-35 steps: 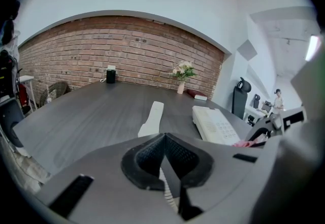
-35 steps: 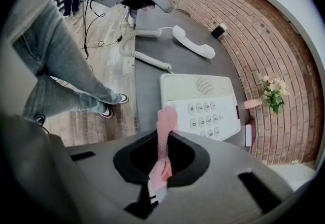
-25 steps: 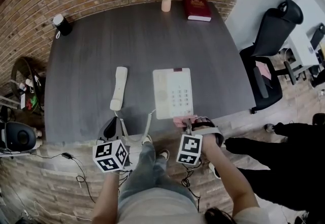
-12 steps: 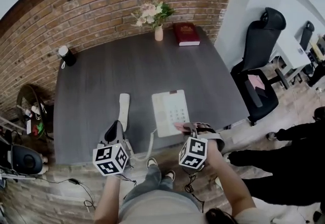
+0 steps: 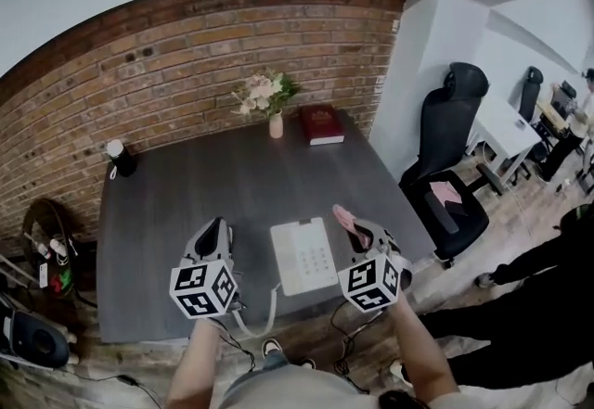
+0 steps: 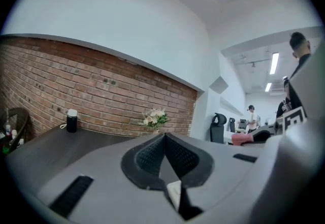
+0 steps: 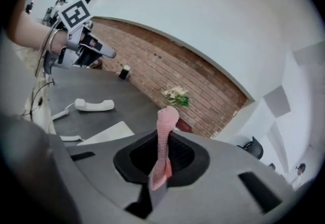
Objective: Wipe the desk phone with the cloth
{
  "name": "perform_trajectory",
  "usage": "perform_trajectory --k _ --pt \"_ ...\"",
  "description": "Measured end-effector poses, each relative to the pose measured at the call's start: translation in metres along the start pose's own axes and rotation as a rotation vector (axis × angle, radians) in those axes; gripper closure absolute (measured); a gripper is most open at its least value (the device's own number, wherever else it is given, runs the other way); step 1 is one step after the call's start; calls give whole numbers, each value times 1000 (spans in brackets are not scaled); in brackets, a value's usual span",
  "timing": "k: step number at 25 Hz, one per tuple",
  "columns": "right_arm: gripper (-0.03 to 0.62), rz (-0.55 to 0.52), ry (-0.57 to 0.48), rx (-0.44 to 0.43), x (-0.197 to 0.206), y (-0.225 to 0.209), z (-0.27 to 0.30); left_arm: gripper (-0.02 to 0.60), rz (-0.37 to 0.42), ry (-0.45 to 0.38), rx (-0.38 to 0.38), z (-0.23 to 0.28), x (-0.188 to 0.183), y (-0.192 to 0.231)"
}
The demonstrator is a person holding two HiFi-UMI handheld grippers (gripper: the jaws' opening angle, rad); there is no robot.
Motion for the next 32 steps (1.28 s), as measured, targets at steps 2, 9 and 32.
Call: perform_trajectory --k 2,9,32 --pt "571 83 -36 88 -5 -23 -7 577 -6 -20 28 4 -12 -6" --pt "569 434 -111 302 3 -74 -21 577 10 -35 66 27 -29 -14" --pt "573 572 -128 370 22 -79 -23 577 30 30 73 48 -2 -21"
Point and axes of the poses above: the fingertips, and each gripper's own axes: z forward along the fingers, y to its left, x out of its underside, the point moved 1 cm from there along -z, backward along the fingers, and after that the axes turned 4 degrees about -z, right-handed, at the moved point
